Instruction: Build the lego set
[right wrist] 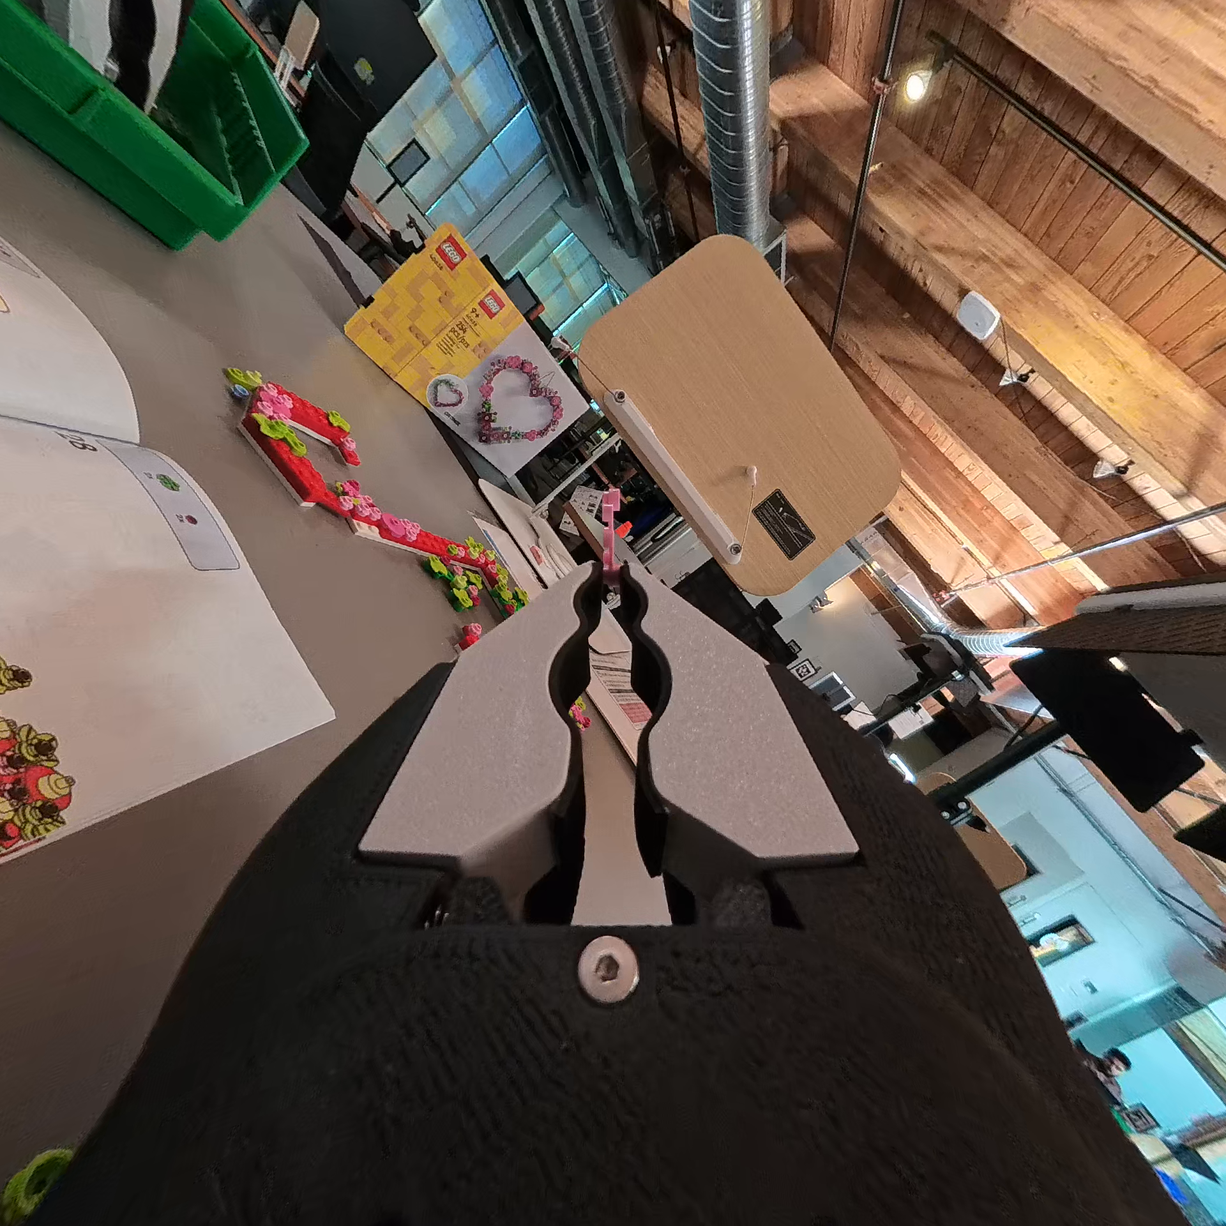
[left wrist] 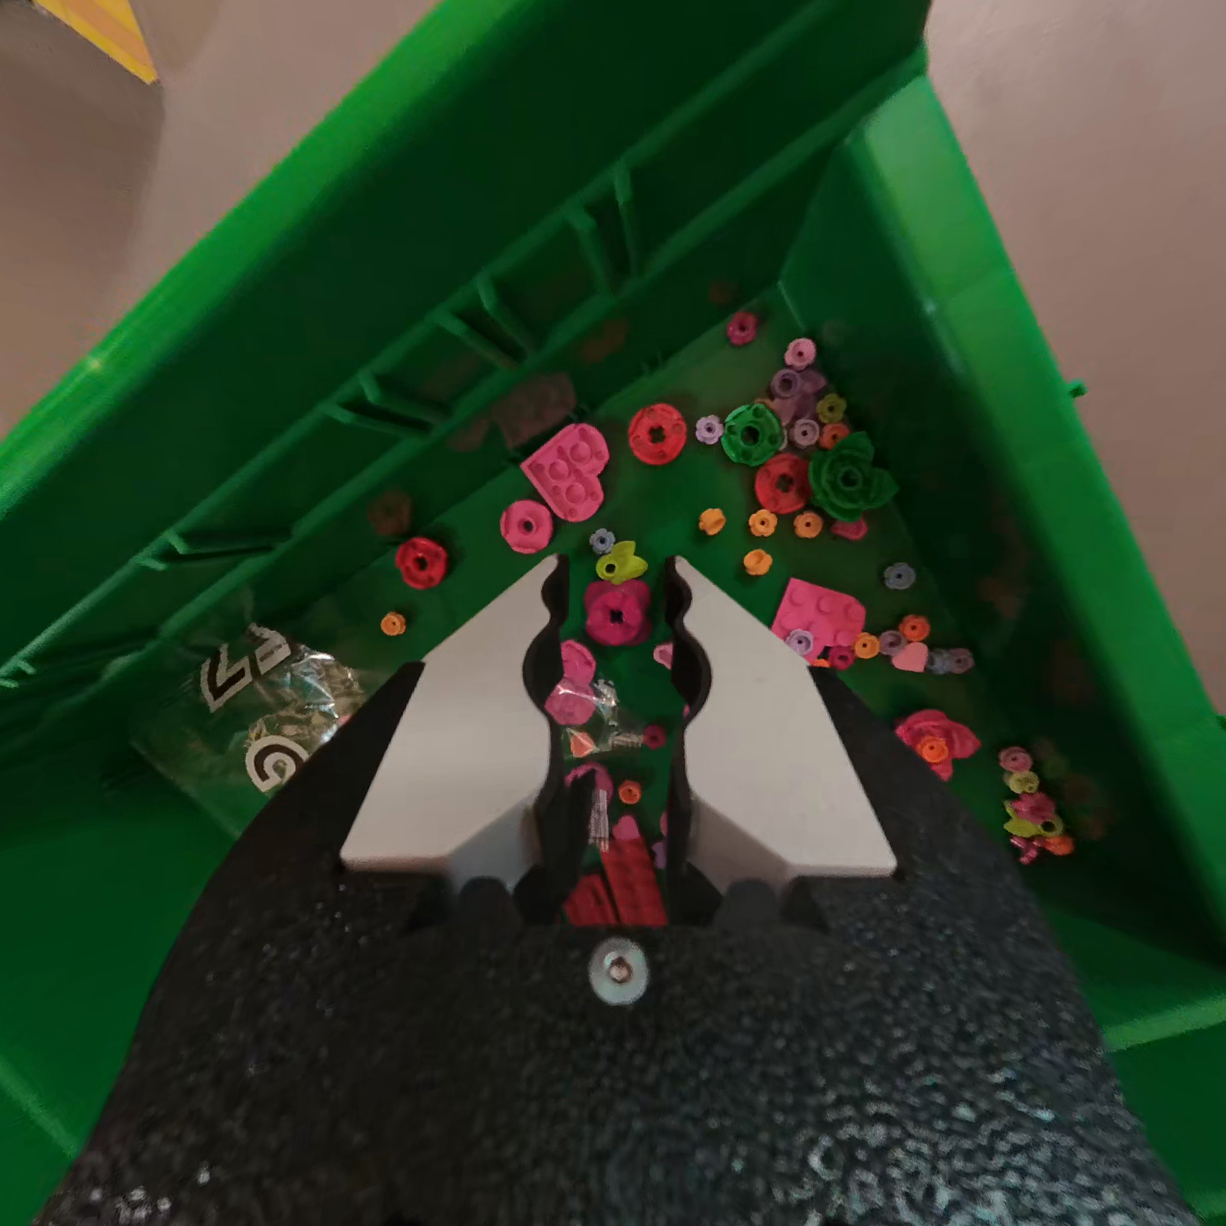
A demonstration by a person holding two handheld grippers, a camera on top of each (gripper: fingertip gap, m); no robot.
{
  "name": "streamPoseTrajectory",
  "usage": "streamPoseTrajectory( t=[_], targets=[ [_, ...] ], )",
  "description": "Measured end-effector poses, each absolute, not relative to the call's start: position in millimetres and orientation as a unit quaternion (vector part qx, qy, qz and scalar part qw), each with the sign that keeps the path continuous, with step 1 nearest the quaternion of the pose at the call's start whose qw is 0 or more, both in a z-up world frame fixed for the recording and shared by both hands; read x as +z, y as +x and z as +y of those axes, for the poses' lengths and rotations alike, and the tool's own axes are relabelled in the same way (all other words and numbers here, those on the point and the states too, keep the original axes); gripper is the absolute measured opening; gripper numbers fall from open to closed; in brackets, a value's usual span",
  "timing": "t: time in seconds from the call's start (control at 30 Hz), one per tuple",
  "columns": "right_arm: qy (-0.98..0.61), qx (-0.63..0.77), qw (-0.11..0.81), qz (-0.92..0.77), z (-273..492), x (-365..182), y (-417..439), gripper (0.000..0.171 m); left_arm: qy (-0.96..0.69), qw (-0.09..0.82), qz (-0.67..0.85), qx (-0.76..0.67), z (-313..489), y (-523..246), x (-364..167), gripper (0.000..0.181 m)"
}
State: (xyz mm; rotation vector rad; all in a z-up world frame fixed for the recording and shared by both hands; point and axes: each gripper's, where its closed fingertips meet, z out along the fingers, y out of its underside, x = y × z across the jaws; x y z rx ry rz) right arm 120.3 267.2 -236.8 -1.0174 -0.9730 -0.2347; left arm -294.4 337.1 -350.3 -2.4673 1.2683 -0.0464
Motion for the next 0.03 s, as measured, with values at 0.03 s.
streamPoseTrajectory(
  t=[0.03],
  targets=[
    [-0.467, -0.108, 0.756, -0.447, 267.3, -237.0, 120.3, 0.002, -0.873, 0.182, 0.452, -0.020, 336.0, -293.3, -350.6, 0.024]
  ],
)
